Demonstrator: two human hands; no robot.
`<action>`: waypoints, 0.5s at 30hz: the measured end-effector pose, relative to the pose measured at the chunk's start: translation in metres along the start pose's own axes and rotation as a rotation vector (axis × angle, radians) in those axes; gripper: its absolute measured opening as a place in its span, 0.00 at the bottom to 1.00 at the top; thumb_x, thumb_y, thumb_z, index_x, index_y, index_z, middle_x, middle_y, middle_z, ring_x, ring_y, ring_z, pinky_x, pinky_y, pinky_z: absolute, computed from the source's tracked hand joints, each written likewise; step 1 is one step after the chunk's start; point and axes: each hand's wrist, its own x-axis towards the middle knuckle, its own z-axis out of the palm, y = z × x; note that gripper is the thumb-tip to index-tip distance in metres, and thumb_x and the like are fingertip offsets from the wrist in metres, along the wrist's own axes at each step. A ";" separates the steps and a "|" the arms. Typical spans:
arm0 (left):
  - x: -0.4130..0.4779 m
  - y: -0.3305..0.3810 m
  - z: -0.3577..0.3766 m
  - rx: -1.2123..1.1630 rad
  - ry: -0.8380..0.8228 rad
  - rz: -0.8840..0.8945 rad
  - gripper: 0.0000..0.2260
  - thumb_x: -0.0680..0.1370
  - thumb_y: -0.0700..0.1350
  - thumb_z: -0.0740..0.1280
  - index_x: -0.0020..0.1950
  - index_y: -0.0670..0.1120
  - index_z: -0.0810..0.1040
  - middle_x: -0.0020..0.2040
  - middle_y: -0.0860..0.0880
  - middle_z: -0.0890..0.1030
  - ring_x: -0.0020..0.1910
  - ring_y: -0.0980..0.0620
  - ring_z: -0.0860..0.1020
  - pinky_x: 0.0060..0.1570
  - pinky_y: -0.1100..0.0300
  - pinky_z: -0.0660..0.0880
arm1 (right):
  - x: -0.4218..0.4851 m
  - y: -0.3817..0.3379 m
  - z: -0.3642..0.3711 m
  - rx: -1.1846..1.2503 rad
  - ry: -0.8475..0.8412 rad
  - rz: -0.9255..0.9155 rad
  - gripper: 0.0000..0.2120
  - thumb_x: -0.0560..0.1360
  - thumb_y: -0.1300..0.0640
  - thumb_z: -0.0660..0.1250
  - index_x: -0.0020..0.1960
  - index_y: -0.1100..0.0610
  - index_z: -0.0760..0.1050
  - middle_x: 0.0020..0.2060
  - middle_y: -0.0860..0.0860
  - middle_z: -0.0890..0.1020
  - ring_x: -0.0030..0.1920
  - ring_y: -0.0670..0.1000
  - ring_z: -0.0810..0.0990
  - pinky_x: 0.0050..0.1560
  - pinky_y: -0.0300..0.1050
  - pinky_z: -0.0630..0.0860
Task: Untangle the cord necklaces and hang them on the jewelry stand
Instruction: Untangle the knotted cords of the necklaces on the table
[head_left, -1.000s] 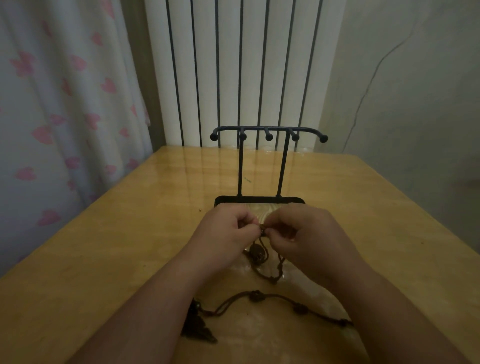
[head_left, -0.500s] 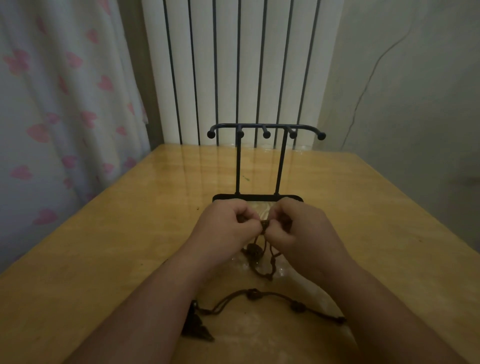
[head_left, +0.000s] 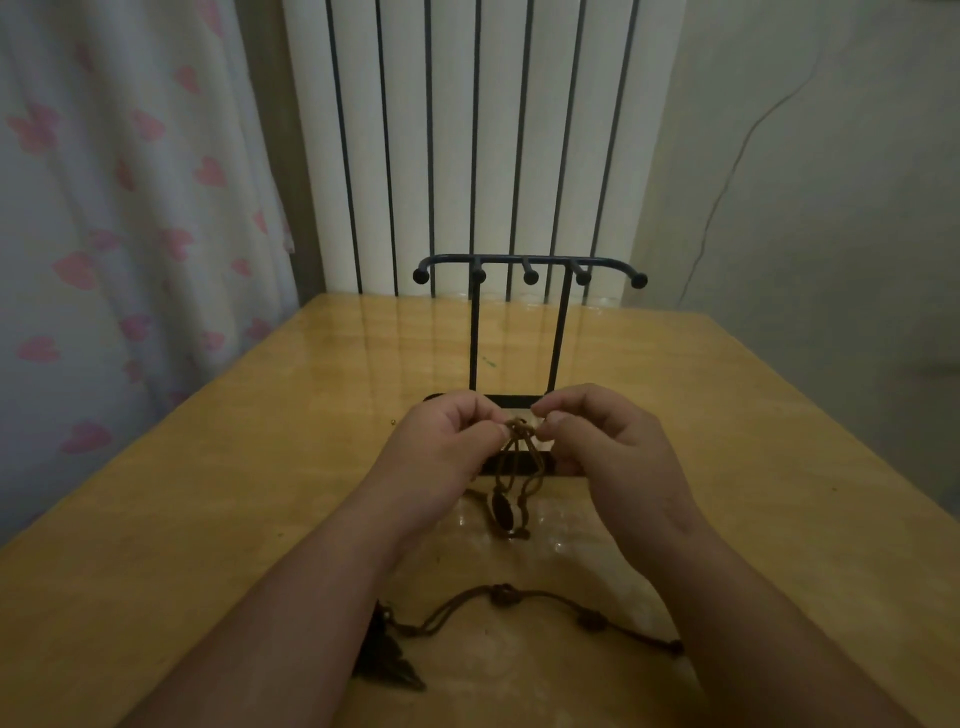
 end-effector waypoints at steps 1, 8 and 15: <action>-0.001 0.000 0.000 0.027 -0.003 0.012 0.07 0.78 0.43 0.66 0.41 0.50 0.79 0.28 0.60 0.76 0.28 0.64 0.73 0.35 0.65 0.68 | 0.000 0.000 0.000 -0.038 -0.013 -0.027 0.05 0.76 0.58 0.67 0.46 0.53 0.82 0.39 0.50 0.83 0.41 0.48 0.81 0.41 0.39 0.81; 0.001 -0.005 -0.001 -0.061 -0.014 -0.034 0.11 0.77 0.43 0.65 0.36 0.53 0.80 0.29 0.57 0.75 0.32 0.55 0.71 0.36 0.56 0.68 | 0.002 0.005 0.003 -0.471 -0.064 -0.099 0.05 0.76 0.53 0.67 0.42 0.45 0.77 0.35 0.45 0.81 0.38 0.41 0.78 0.36 0.35 0.77; 0.003 -0.006 0.003 -0.213 -0.099 -0.111 0.11 0.72 0.45 0.63 0.33 0.55 0.81 0.32 0.53 0.76 0.34 0.53 0.71 0.36 0.57 0.69 | 0.002 0.001 0.001 -0.060 -0.087 0.048 0.08 0.78 0.58 0.60 0.44 0.58 0.75 0.36 0.52 0.77 0.35 0.49 0.74 0.42 0.53 0.77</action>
